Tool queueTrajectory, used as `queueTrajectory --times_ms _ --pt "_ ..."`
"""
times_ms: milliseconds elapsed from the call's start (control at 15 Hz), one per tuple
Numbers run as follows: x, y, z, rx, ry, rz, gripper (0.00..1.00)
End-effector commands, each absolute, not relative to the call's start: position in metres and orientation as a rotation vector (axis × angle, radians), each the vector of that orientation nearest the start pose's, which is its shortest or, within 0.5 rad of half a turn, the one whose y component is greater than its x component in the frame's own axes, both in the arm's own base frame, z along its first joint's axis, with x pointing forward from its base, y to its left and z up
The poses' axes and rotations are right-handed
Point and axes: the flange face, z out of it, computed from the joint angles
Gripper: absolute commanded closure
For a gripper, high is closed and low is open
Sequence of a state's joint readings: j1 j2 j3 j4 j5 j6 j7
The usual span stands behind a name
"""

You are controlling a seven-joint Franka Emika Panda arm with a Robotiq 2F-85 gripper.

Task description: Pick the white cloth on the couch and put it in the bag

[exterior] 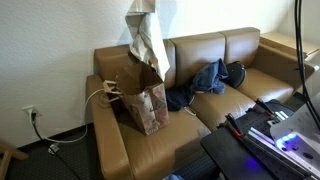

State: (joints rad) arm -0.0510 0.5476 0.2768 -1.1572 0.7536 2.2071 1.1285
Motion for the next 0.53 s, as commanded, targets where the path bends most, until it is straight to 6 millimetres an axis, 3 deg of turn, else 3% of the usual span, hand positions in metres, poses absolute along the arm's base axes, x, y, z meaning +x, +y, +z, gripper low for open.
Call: queueTrajectory --times_ms 0,67,133,267,400,467 --pt "0.69 0.157 0.627 -1.633 1.171 0.065 0.99" --pt "0.675 0.167 0.641 -1.62 1.116 0.02 0.99" --pt "0.707 0.16 0.63 -1.636 1.166 0.083 0.98" --pt "0.684 0.174 0.652 -1.623 1.115 0.045 0.98" --pt "0.69 0.174 0.642 -1.634 1.143 0.029 0.99" --pt "0.693 0.179 0.647 -1.585 1.107 0.039 0.99"
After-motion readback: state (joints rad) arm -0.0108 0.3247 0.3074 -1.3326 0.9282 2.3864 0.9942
